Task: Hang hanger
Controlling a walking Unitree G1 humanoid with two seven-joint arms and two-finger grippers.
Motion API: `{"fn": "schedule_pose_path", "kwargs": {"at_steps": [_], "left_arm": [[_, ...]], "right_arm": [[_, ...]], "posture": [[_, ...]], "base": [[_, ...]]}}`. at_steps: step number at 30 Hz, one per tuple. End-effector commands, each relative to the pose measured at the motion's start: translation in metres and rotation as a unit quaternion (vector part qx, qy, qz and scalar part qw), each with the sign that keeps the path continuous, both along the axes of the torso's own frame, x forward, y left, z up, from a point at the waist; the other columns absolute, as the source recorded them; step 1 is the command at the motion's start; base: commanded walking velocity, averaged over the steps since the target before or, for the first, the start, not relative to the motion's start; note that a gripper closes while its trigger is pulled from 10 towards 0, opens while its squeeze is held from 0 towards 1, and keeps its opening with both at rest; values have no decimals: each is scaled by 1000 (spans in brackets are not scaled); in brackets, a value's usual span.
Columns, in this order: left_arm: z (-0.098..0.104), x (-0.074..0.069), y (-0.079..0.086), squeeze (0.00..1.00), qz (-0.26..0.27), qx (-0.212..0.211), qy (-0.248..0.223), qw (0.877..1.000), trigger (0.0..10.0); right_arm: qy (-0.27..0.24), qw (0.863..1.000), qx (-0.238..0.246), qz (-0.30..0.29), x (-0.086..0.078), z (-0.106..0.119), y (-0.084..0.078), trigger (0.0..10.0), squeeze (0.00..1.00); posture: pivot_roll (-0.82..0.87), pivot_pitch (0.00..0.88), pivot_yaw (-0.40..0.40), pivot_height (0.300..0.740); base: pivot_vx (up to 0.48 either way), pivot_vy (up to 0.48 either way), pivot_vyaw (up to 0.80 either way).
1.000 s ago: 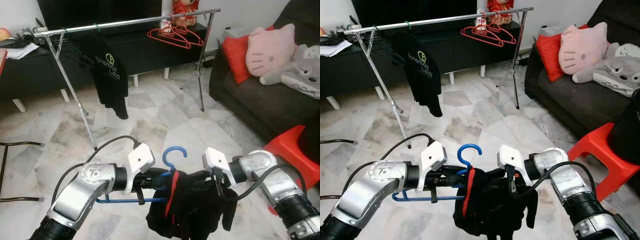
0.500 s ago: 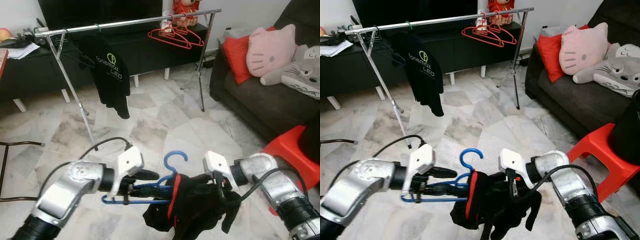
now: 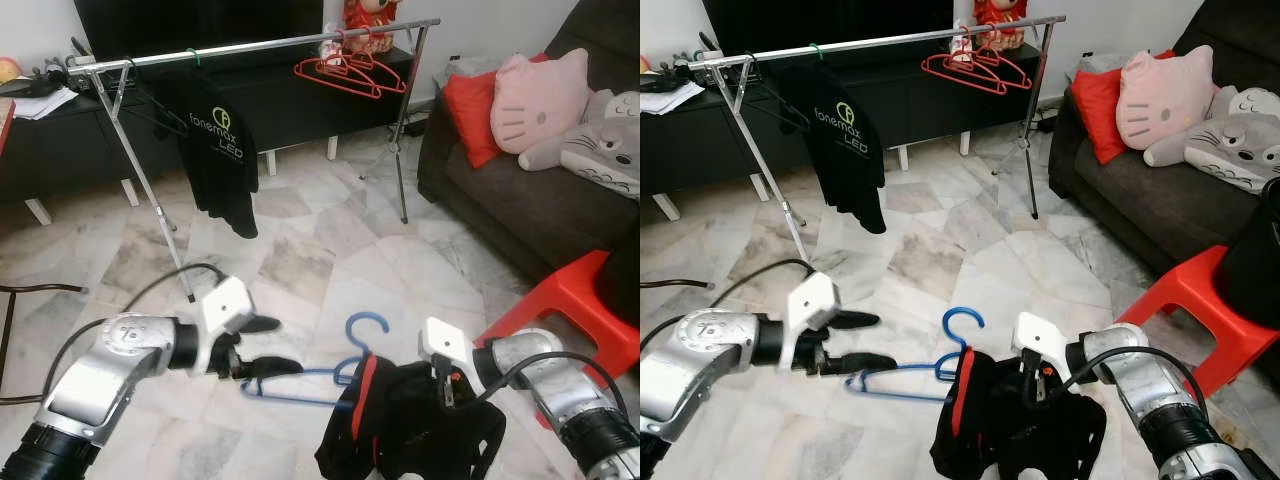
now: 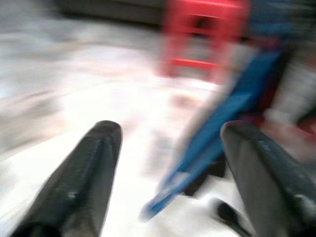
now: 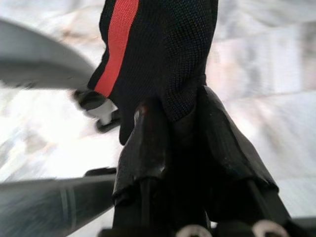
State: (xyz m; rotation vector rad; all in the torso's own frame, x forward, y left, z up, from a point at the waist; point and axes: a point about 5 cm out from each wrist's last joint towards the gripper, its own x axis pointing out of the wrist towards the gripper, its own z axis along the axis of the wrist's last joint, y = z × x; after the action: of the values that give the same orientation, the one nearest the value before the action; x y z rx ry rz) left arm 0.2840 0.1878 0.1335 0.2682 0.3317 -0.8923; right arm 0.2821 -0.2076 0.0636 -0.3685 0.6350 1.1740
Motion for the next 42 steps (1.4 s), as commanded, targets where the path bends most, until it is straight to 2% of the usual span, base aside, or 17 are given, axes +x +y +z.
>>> {"fn": "schedule_pose_path", "kwargs": {"at_steps": [1, 2, 3, 4, 6, 8, 11, 13, 18, 20, 23, 25, 26, 28, 33, 35, 42], "left_arm": [[7, 10, 14, 0, 62, 14, -49, 997, 10000], [9, 14, 20, 0, 96, 21, -76, 992, 10000], [9, 14, 20, 0, 96, 21, -76, 992, 10000], [9, 18, 26, 0, 147, 0, -82, 986, 10000], [9, 22, 36, 0, 210, 13, -114, 971, 10000], [3, 23, 46, 0, 277, 6, -123, 953, 10000], [-11, 21, 45, 0, 314, 1, -122, 941, 10000], [-18, 21, 42, 0, 324, -2, -123, 938, 10000], [-45, 20, 36, 0, 386, -5, -109, 916, 10000], [-56, 17, 32, 0, 379, 1, -93, 921, 10000], [-71, 11, 17, 0, 334, 5, -66, 940, 10000], [-74, 10, 4, 0, 294, 6, -72, 953, 10000], [-74, 10, 4, 0, 294, 6, -72, 953, 10000], [-77, 8, -7, 0, 261, 8, -71, 963, 10000], [-88, 5, -16, 0, 242, 14, -62, 968, 10000], [-95, 2, -25, 0, 223, 27, -60, 973, 10000], [-98, -1, -38, 0, 169, 27, -60, 983, 10000]], "right_arm": [[-30, 999, 8, -29, 7, 7, -5, 0, 0], [-36, 998, 7, -44, 8, 7, -7, 0, 0], [-36, 998, 7, -44, 8, 7, -7, 0, 0], [-40, 997, 2, -64, 10, 6, -10, 0, 0], [-46, 995, -23, -90, 12, 0, -14, 0, 0], [-61, 989, -38, -128, 17, -1, -16, 0, 0], [-87, 980, -25, -180, 28, 6, -12, 0, 0], [-92, 978, -16, -189, 32, 8, -8, 0, 0], [-123, 973, -6, -194, 42, 14, 10, 0, 0], [-134, 969, 2, -208, 48, 20, 15, 0, 0], [-147, 963, 21, -227, 59, 34, 22, 0, 0], [-150, 971, 12, -188, 60, 37, 34, 0, 0], [-150, 971, 12, -188, 60, 37, 34, 0, 0], [-161, 971, 20, -174, 64, 44, 42, 0, 0], [-185, 966, 24, -178, 74, 62, 52, 0, 0], [-201, 962, 47, -180, 81, 78, 66, 0, 0], [-216, 958, 80, -174, 80, 94, 91, 0, 0]], "posture": [[-49, 0, -42, 740], [-50, 0, -42, 740], [-50, 0, -42, 740], [-49, 0, -42, 740], [-49, 0, -42, 740], [-50, 0, -43, 740], [-51, 0, -41, 740], [-53, 0, -41, 740], [-60, 0, -35, 740], [-63, 0, -35, 740], [-68, 0, -35, 740], [-64, 0, -39, 740], [-64, 0, -39, 740], [-59, 0, -48, 740], [-68, 0, -47, 740], [-67, 0, -49, 740], [-62, 0, -52, 740]], "base": [[0, 0, 0], [0, 0, 0], [0, 0, 0], [0, 0, 0], [0, 0, 0], [0, 0, 0], [0, 0, 0], [0, 0, 0], [0, 0, 0], [0, 0, 0], [0, 0, 0], [0, 0, 0], [0, 0, 0], [0, 0, 0], [0, 0, 0], [0, 0, 0], [0, 0, 0]]}}
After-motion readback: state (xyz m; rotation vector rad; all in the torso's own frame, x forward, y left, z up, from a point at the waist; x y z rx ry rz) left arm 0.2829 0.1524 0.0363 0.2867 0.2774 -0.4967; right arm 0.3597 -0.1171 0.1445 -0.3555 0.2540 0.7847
